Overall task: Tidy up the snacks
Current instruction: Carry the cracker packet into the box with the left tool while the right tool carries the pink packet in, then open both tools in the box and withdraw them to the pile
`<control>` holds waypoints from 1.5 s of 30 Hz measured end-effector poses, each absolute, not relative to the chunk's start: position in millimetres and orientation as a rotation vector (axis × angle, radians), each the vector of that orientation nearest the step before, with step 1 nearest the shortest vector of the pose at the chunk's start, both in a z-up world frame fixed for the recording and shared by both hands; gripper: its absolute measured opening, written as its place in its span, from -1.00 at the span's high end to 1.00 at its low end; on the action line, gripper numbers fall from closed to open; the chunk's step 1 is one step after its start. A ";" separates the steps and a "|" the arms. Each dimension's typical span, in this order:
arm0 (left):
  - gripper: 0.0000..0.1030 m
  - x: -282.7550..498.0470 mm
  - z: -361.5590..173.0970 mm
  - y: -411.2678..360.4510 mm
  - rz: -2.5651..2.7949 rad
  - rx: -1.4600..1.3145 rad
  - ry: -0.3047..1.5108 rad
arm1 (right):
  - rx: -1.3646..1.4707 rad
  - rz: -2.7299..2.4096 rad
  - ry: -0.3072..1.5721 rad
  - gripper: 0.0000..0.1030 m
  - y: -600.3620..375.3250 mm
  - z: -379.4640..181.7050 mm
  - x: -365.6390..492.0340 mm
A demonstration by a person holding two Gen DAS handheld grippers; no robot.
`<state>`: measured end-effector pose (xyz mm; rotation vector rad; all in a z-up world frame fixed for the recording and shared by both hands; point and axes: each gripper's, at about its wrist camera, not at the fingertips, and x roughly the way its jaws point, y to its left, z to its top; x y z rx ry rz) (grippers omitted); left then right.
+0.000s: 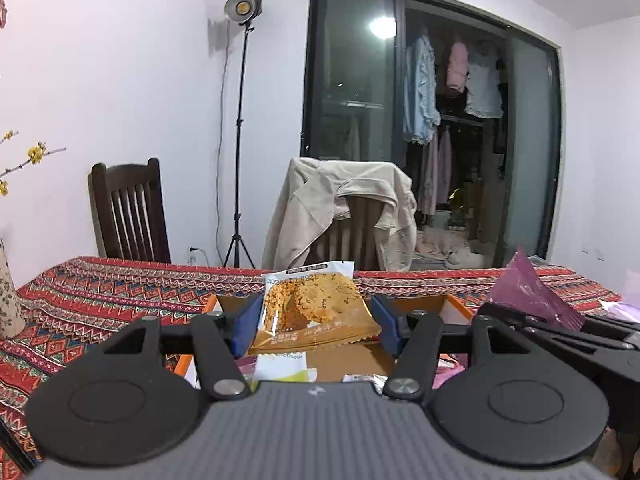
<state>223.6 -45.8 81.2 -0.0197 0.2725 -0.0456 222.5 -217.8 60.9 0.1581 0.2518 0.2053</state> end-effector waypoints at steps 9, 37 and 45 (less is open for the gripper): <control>-0.18 247.9 57.8 -36.6 -0.012 -0.025 0.303 | 0.176 0.206 0.258 0.64 -218.5 34.7 254.7; -1.00 231.1 57.2 -17.0 0.027 -0.087 0.253 | 0.155 0.183 0.298 -1.00 -225.1 22.6 254.2; -1.00 231.1 69.3 -17.6 0.004 -0.105 0.275 | 0.146 0.203 0.294 -1.00 -223.4 31.5 249.8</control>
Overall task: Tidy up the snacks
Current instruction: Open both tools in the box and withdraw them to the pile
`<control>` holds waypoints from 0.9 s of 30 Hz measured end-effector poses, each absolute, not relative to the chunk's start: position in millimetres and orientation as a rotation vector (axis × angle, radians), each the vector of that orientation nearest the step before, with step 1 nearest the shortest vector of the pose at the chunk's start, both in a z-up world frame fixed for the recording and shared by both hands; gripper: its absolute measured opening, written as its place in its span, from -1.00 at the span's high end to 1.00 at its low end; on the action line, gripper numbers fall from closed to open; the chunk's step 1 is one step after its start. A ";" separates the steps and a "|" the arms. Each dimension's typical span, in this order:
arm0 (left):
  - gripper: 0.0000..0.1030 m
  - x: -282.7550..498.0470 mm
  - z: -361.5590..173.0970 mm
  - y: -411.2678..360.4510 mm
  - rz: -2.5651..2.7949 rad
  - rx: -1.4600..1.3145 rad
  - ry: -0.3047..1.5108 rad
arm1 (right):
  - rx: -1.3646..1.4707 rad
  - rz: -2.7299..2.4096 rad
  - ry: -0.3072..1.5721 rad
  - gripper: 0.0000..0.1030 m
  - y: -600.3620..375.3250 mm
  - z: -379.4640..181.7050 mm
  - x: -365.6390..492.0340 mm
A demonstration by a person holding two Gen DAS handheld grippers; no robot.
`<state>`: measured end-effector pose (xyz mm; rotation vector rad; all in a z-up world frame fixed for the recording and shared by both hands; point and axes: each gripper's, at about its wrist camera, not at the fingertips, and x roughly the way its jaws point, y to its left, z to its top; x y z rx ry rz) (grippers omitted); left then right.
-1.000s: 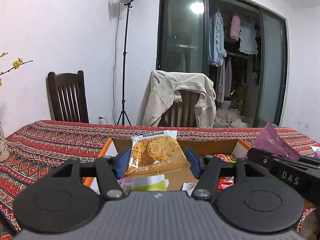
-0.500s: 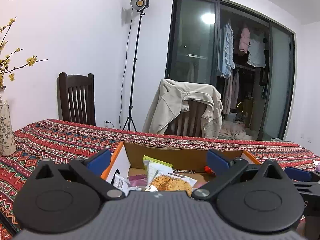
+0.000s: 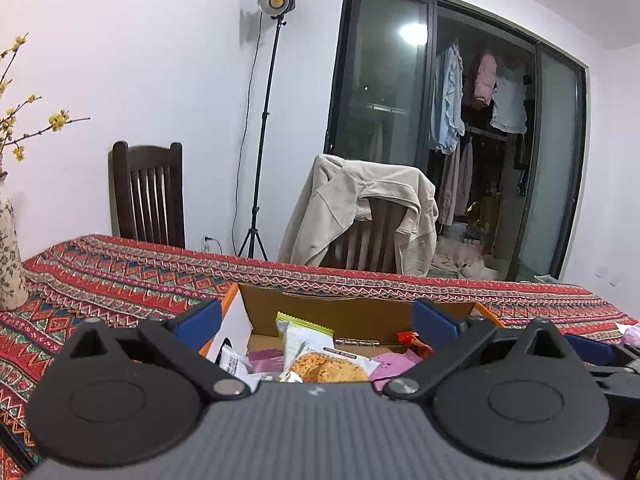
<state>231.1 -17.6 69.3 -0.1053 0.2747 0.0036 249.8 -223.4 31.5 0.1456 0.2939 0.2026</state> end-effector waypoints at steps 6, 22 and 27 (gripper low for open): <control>-1.00 222.5 76.7 -8.9 0.004 -0.112 0.301 | 0.136 0.203 0.305 -1.00 -221.8 43.7 240.9; -1.00 164.8 59.3 33.2 0.006 -0.153 0.415 | 0.125 0.217 0.384 -1.00 -220.6 40.1 181.2; -1.00 146.3 47.6 46.8 0.005 -0.167 0.444 | 0.118 0.223 0.408 -1.00 -217.2 31.7 161.8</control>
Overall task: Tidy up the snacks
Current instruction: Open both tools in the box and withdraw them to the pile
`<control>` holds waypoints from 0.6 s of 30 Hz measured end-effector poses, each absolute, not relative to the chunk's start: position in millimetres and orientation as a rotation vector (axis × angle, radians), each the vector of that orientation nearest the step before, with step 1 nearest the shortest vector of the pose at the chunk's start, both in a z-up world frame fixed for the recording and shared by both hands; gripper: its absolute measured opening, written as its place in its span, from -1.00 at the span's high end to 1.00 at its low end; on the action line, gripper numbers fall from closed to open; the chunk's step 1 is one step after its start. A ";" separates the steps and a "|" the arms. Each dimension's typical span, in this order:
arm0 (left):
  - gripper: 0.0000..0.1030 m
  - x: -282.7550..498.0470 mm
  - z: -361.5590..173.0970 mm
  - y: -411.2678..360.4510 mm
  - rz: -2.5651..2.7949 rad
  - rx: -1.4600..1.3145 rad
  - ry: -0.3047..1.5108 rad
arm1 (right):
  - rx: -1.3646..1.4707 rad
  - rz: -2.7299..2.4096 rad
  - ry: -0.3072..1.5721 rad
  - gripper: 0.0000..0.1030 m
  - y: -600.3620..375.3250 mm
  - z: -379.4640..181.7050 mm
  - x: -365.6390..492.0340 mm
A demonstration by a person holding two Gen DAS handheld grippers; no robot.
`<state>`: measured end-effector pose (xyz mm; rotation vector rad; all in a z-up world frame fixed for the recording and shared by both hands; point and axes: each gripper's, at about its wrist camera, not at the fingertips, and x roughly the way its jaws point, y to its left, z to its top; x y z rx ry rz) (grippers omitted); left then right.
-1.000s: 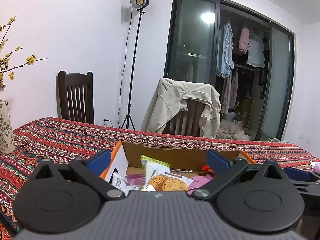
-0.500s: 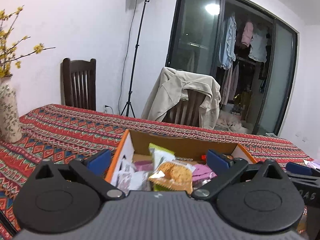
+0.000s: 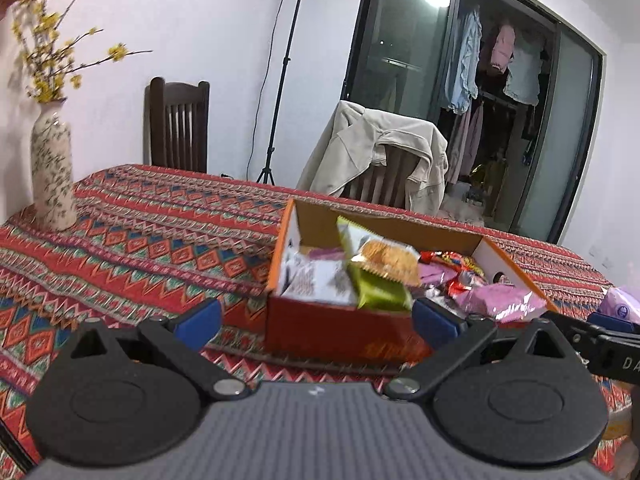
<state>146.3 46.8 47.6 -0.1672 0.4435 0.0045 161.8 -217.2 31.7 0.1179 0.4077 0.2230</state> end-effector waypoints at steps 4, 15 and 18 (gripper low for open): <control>-1.00 133.8 40.8 58.8 0.012 -0.165 0.469 | 0.109 0.234 0.424 -1.00 -213.9 26.3 148.0; -1.00 111.6 21.6 83.7 0.020 -0.157 0.501 | 0.091 0.250 0.499 -1.00 -199.7 7.0 132.7; -1.00 112.4 16.3 87.8 0.019 -0.157 0.516 | 0.087 0.261 0.537 -1.00 -187.9 0.5 137.0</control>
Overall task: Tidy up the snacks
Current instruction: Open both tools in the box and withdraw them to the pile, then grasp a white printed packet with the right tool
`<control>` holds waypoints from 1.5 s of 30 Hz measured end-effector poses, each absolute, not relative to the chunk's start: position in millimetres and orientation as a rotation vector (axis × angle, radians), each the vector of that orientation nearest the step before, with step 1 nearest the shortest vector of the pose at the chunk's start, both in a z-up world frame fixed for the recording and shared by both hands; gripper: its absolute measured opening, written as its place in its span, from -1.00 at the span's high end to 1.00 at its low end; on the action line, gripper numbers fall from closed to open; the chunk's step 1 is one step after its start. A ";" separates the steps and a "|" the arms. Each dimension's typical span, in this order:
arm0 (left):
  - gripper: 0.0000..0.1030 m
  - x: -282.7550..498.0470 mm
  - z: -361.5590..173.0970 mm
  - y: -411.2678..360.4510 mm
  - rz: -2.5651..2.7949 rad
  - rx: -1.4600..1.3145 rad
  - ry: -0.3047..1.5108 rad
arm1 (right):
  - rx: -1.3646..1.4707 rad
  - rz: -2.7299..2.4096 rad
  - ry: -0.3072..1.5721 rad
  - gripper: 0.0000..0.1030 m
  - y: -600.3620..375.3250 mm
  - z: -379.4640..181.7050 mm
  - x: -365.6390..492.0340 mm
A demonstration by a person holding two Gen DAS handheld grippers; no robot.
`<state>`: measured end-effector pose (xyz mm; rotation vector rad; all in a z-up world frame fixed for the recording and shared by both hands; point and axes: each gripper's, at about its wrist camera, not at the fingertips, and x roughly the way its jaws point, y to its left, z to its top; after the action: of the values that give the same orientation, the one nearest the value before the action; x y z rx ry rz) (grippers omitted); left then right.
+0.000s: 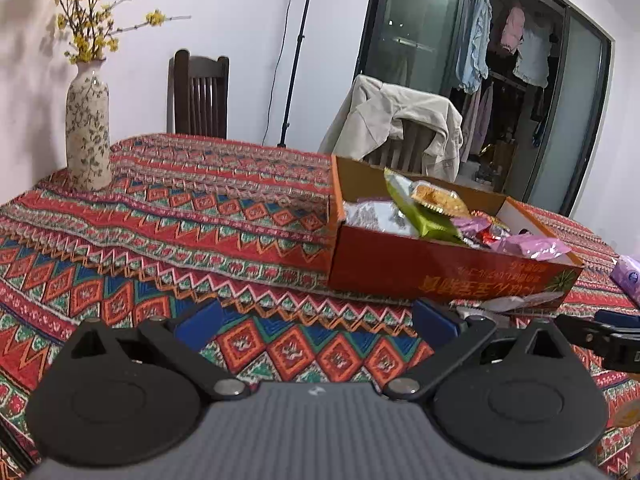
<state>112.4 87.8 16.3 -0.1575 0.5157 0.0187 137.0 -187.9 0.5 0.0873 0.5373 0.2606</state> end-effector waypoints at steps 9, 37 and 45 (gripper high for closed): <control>-1.00 114.0 4.8 90.9 0.018 -0.155 0.522 | 0.103 0.236 0.664 -1.00 -141.8 -14.8 174.1; -1.00 112.6 0.4 106.7 0.008 -0.252 0.515 | -0.016 0.226 0.690 0.08 -102.3 -30.0 184.2; -1.00 110.1 2.8 105.4 0.004 -0.248 0.492 | -0.025 0.271 0.633 0.22 -105.6 -22.6 157.3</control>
<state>110.1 105.4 2.8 -0.2475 0.4922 0.0038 157.3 -105.6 -22.6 -0.0253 0.6334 0.2705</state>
